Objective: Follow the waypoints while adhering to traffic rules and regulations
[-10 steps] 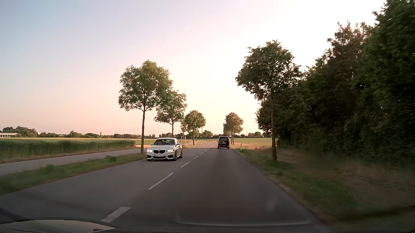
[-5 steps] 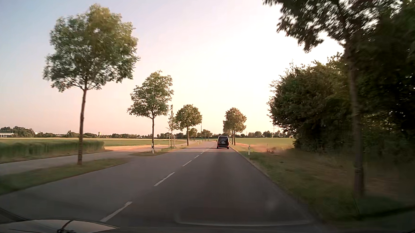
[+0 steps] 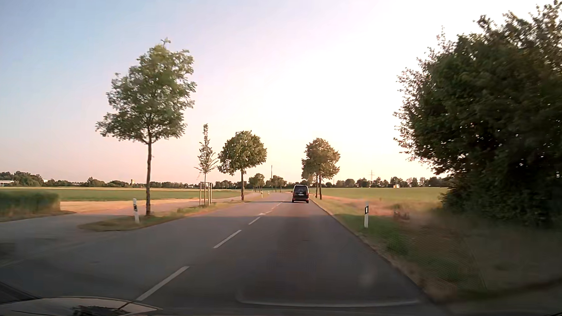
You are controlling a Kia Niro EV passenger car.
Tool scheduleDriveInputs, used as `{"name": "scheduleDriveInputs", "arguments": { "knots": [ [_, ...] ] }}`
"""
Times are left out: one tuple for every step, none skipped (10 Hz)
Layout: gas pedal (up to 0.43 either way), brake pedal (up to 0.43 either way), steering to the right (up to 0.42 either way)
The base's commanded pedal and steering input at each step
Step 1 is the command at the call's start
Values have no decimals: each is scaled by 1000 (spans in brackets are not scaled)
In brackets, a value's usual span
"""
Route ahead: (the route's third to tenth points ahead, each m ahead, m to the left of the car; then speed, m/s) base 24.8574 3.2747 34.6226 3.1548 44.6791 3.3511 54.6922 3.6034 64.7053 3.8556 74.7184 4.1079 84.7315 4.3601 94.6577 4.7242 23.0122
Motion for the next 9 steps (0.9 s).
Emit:
{"name": "scheduleDriveInputs", "arguments": {
  "knots": [
    [311,18,2],
    [311,18,1],
    [311,18,2],
    [311,18,1],
    [319,18,0],
    [319,18,-1],
    [319,18,-2],
    [319,18,-3],
    [319,18,-4]
  ]
}}
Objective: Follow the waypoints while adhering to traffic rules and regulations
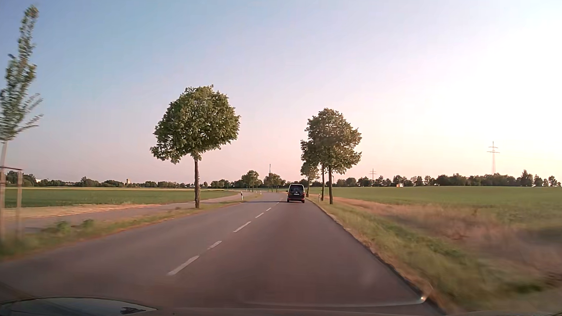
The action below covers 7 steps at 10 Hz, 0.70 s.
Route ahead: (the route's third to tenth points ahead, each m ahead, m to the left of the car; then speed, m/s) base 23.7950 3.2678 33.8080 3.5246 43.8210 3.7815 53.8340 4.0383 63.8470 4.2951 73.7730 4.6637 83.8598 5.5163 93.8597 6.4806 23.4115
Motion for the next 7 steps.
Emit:
{"name": "scheduleDriveInputs", "arguments": {
  "knots": [
    [319,18,-5],
    [319,18,-6],
    [319,18,-5],
    [319,18,-6],
    [319,18,-5],
    [319,18,-6],
    [319,18,-6]
  ]
}}
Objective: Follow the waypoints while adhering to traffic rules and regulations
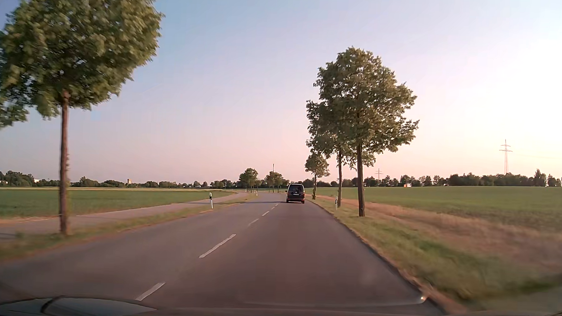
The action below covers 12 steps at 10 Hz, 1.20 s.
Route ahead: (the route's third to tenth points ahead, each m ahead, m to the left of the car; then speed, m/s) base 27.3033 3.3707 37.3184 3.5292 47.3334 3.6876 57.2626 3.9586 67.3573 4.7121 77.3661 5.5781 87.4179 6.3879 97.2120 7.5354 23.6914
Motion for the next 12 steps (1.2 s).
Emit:
{"name": "scheduleDriveInputs", "arguments": {
  "knots": [
    [319,18,-6],
    [319,18,-5],
    [319,18,-6],
    [319,18,-4],
    [319,18,-3],
    [319,18,-4],
    [319,18,-5],
    [319,18,-5],
    [319,18,-8],
    [319,18,-9],
    [319,18,-10],
    [319,18,-9]
  ]
}}
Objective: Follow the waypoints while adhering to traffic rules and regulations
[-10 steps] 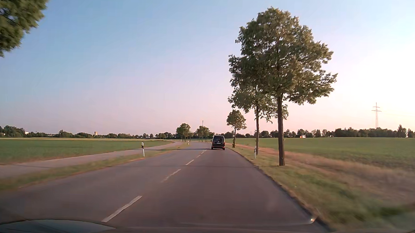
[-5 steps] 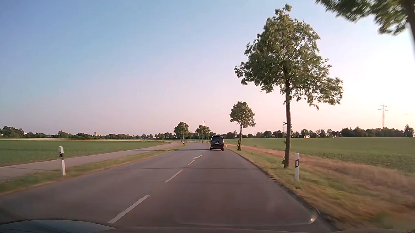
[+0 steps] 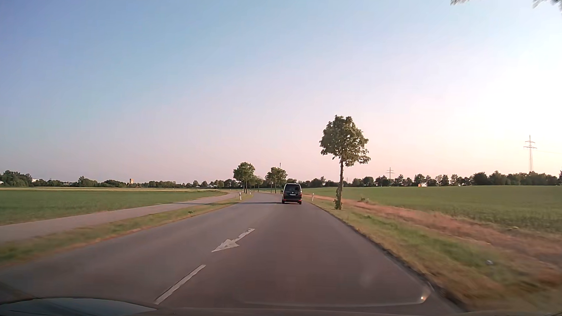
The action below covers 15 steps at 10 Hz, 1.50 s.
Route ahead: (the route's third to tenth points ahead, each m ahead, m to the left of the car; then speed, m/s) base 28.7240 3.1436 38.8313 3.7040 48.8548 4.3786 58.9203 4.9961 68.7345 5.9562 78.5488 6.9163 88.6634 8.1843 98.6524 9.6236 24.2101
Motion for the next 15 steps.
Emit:
{"name": "scheduleDriveInputs", "arguments": {
  "knots": [
    [311,12,-10],
    [280,18,-9],
    [260,12,-10],
    [240,18,-9],
    [220,12,-9],
    [220,12,-10],
    [220,18,-10],
    [189,18,-10],
    [177,18,-10],
    [177,18,-10],
    [177,18,-10],
    [177,18,-10],
    [177,18,-10],
    [177,18,-11],
    [177,18,-12]
  ]
}}
